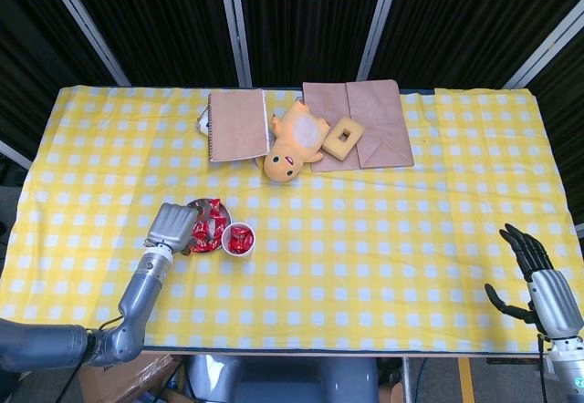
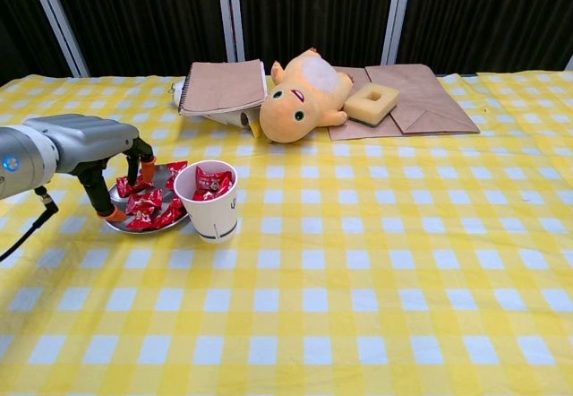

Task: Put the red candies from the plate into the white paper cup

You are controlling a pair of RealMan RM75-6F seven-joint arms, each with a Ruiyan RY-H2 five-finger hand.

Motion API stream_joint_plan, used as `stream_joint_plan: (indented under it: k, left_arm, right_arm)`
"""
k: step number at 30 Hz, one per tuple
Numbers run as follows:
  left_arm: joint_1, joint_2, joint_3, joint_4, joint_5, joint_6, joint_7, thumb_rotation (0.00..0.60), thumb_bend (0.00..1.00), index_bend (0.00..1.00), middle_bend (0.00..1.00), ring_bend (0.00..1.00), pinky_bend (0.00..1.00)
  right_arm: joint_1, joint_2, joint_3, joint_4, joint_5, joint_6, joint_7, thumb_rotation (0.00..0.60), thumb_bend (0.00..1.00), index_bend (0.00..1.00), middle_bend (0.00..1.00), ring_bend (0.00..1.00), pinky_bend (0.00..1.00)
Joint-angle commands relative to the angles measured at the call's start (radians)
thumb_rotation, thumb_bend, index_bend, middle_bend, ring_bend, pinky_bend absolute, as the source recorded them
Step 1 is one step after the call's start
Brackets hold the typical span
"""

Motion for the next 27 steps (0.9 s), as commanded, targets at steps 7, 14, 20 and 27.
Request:
stream_joint_plan:
  k: [7,14,20,27]
  left_arm:
    - [-0.001,-0.05,-0.009,0.04,-0.034,-0.001,0.024,0.6,0.23,0.33,0.33,0.94,0.95]
    - [-0.003,-0.076,-0.018,0.065,-0.035,-0.008,0.029,0.6,0.24,0.35,0.34,0.94,0.95]
    - [-0.003,-0.084,-0.02,0.074,-0.038,-0.013,0.036,0.6,0.26,0.4,0.4,0.94,0.95]
    - [0.0,-0.089,-0.02,0.084,-0.038,-0.015,0.043,0.6,0.3,0.43,0.44,0.94,0.95]
  right_arm:
    - [0.0,0.002,0.0,-0.001,-0.001,0.001,0.006,0.6,0.42,0.0,0.0,0.0,0.0]
    - [0.0,0.002,0.0,-0.001,0.0,0.001,0.008,0.6,0.42,0.0,0.0,0.0,0.0]
    - [0.0,0.002,0.0,-0.002,0.001,0.0,0.006,0.6,0.42,0.0,0.0,0.0,0.0]
    - [0.0,0.002,-0.001,-0.002,-0.001,0.0,0.004,0.6,0.42,0.0,0.0,0.0,0.0]
